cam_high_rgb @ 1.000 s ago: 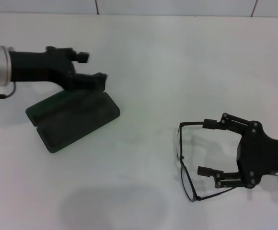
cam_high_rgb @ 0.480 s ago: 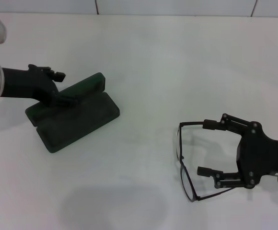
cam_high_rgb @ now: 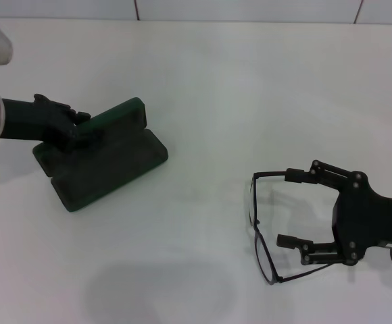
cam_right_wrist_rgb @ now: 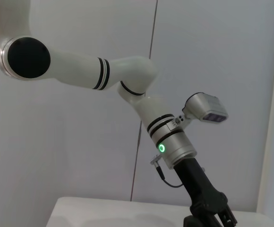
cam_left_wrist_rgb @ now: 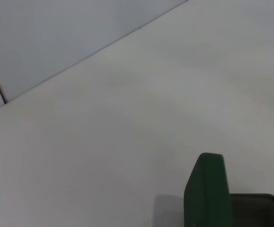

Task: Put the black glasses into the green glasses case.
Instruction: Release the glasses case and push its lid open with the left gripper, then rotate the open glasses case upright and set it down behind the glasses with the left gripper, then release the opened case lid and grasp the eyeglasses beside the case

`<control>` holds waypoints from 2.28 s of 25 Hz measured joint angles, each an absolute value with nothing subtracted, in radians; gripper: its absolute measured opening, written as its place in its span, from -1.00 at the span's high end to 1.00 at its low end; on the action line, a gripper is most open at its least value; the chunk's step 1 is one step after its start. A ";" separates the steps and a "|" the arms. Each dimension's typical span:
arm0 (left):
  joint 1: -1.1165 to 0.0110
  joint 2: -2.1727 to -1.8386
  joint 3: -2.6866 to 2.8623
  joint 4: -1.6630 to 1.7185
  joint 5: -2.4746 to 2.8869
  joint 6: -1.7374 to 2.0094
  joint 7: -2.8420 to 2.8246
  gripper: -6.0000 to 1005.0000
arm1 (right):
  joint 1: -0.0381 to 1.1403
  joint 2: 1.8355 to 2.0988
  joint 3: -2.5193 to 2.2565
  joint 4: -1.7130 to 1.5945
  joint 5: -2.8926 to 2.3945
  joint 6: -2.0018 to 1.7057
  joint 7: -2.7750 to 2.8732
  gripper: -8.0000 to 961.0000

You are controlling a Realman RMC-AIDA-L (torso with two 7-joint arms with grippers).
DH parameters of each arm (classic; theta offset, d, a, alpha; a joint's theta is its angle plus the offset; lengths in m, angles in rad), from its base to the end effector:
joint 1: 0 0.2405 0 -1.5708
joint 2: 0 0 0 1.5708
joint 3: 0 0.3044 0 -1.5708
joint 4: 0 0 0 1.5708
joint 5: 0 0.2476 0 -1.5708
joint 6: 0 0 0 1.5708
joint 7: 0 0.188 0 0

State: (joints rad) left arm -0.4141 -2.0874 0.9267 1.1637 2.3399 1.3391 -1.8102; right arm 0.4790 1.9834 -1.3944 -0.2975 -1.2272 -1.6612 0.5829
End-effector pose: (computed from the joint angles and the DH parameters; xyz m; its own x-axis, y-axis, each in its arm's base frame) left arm -0.3368 0.4235 -0.0028 0.8744 0.4728 0.1089 0.4620 -0.7429 -0.4845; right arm 0.2856 0.3251 -0.1010 0.7422 0.1838 -0.6445 0.0273 -0.9692 -0.2449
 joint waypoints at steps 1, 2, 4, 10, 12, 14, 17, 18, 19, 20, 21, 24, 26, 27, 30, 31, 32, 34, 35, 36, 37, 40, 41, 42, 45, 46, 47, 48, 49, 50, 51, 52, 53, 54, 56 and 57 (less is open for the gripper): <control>-0.415 -2.088 0.928 1.167 2.339 1.340 -1.811 -0.18 | 0.478 1.983 -1.394 -0.298 -1.227 -1.661 0.583 -0.81; -0.416 -2.088 0.929 1.169 2.338 1.341 -1.812 -0.14 | 0.476 1.984 -1.394 -0.297 -1.227 -1.661 0.582 -0.81; -0.421 -2.088 0.939 1.173 2.336 1.341 -1.812 -0.04 | 0.473 1.985 -1.394 -0.297 -1.227 -1.661 0.577 -0.81; -0.457 -2.086 0.986 1.184 2.338 1.335 -1.795 0.50 | 0.462 1.989 -1.398 -0.298 -1.227 -1.663 0.557 -0.81; -0.481 -2.086 1.002 1.185 2.335 1.335 -1.775 0.54 | 0.459 1.991 -1.400 -0.297 -1.227 -1.664 0.552 -0.81; -0.506 -2.087 1.024 1.185 2.321 1.334 -1.735 0.58 | 0.458 1.994 -1.400 -0.295 -1.227 -1.665 0.544 -0.81; -0.543 -2.087 1.076 1.172 2.280 1.329 -1.661 0.59 | 0.451 2.000 -1.401 -0.295 -1.227 -1.667 0.535 -0.81; -0.563 -2.087 1.103 1.159 2.263 1.319 -1.636 0.59 | 0.448 2.001 -1.401 -0.296 -1.227 -1.668 0.533 -0.81; -0.579 -2.087 1.122 1.147 2.256 1.306 -1.624 0.58 | 0.445 2.002 -1.401 -0.297 -1.227 -1.669 0.532 -0.81; -0.596 -2.088 1.143 1.133 2.252 1.290 -1.618 0.58 | 0.443 2.004 -1.401 -0.297 -1.227 -1.669 0.532 -0.81; -0.615 -2.088 1.169 1.115 2.250 1.270 -1.614 0.58 | 0.442 2.005 -1.401 -0.297 -1.227 -1.669 0.532 -0.81; -0.680 -2.089 1.247 1.045 2.256 1.211 -1.612 0.56 | 0.436 2.009 -1.400 -0.298 -1.231 -1.672 0.531 -0.81; -0.725 -2.089 1.297 0.989 2.256 1.185 -1.615 0.56 | 0.432 2.010 -1.400 -0.299 -1.233 -1.675 0.531 -0.81; -0.737 -2.089 1.312 0.973 2.254 1.182 -1.616 0.55 | 0.432 2.010 -1.400 -0.299 -1.233 -1.676 0.531 -0.81; -0.763 -2.092 1.365 0.943 2.234 1.178 -1.619 0.54 | 0.430 2.011 -1.400 -0.299 -1.234 -1.677 0.531 -0.81; -0.765 -2.092 1.379 0.942 2.229 1.178 -1.621 0.53 | 0.430 2.011 -1.400 -0.299 -1.234 -1.677 0.531 -0.81; -0.766 -2.092 1.389 0.942 2.225 1.178 -1.623 0.53 | 0.429 2.012 -1.400 -0.299 -1.234 -1.677 0.531 -0.81; -0.767 -2.093 1.405 0.947 2.209 1.179 -1.627 0.52 | 0.429 2.012 -1.400 -0.299 -1.234 -1.677 0.531 -0.81; -0.766 -2.093 1.407 0.950 2.201 1.179 -1.627 0.52 | 0.429 2.012 -1.400 -0.299 -1.234 -1.677 0.531 -0.81; -0.766 -2.093 1.408 0.950 2.196 1.179 -1.627 0.51 | 0.429 2.012 -1.400 -0.299 -1.235 -1.677 0.531 -0.81; -0.763 -2.093 1.408 0.951 2.189 1.179 -1.628 0.51 | 0.429 2.012 -1.400 -0.299 -1.235 -1.677 0.531 -0.81; -0.751 -2.094 1.407 0.961 2.159 1.179 -1.628 0.50 | 0.430 2.012 -1.400 -0.299 -1.235 -1.677 0.531 -0.81; -0.737 -2.094 1.405 0.972 2.127 1.178 -1.627 0.49 | 0.430 2.013 -1.400 -0.299 -1.235 -1.677 0.531 -0.81; -0.725 -2.094 1.402 0.980 2.100 1.177 -1.624 0.49 | 0.430 2.013 -1.400 -0.299 -1.235 -1.677 0.531 -0.81; -0.666 -2.093 1.395 1.008 1.967 1.167 -1.611 0.01 | 0.430 2.013 -1.399 -0.300 -1.235 -1.677 0.531 -0.81; -0.645 -2.093 1.392 1.012 1.915 1.161 -1.610 -0.03 | 0.430 2.013 -1.397 -0.303 -1.235 -1.677 0.531 -0.81; -0.627 -2.092 1.390 1.014 1.884 1.157 -1.612 -0.07 | 0.430 2.013 -1.396 -0.305 -1.235 -1.677 0.531 -0.81; -0.611 -2.092 1.388 1.015 1.857 1.154 -1.618 -0.11 | 0.430 2.012 -1.395 -0.309 -1.234 -1.677 0.531 -0.81; -0.592 -2.092 1.386 1.016 1.831 1.153 -1.634 -0.15 | 0.429 2.010 -1.395 -0.315 -1.234 -1.677 0.531 -0.81; -0.576 -2.092 1.386 1.017 1.816 1.153 -1.655 -0.15 | 0.428 2.007 -1.394 -0.320 -1.233 -1.677 0.531 -0.81; -0.565 -2.092 1.386 1.020 1.810 1.154 -1.685 -0.15 | 0.428 2.004 -1.393 -0.323 -1.232 -1.677 0.531 -0.81; -0.553 -2.091 1.386 1.029 1.811 1.157 -1.727 -0.15 | 0.427 2.001 -1.388 -0.325 -1.232 -1.677 0.531 -0.81; -0.541 -2.090 1.386 1.040 1.816 1.161 -1.770 -0.15 | 0.426 1.996 -1.378 -0.326 -1.231 -1.677 0.531 -0.81; -0.526 -2.089 1.386 1.056 1.820 1.167 -1.802 -0.15 | 0.424 1.992 -1.362 -0.326 -1.231 -1.677 0.531 -0.81; -0.489 -2.086 1.381 1.092 1.825 1.191 -1.844 -0.15 | 0.419 1.982 -1.335 -0.332 -1.233 -1.677 0.531 -0.81; -0.473 -2.086 1.373 1.107 1.824 1.203 -1.848 -0.15 | 0.417 1.977 -1.332 -0.338 -1.234 -1.676 0.531 -0.81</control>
State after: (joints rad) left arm -0.4734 -2.0859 1.3732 1.1071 1.8244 1.2030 -1.8480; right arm 0.4174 1.9770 -1.3318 -0.3378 -1.2343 -1.6759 0.5308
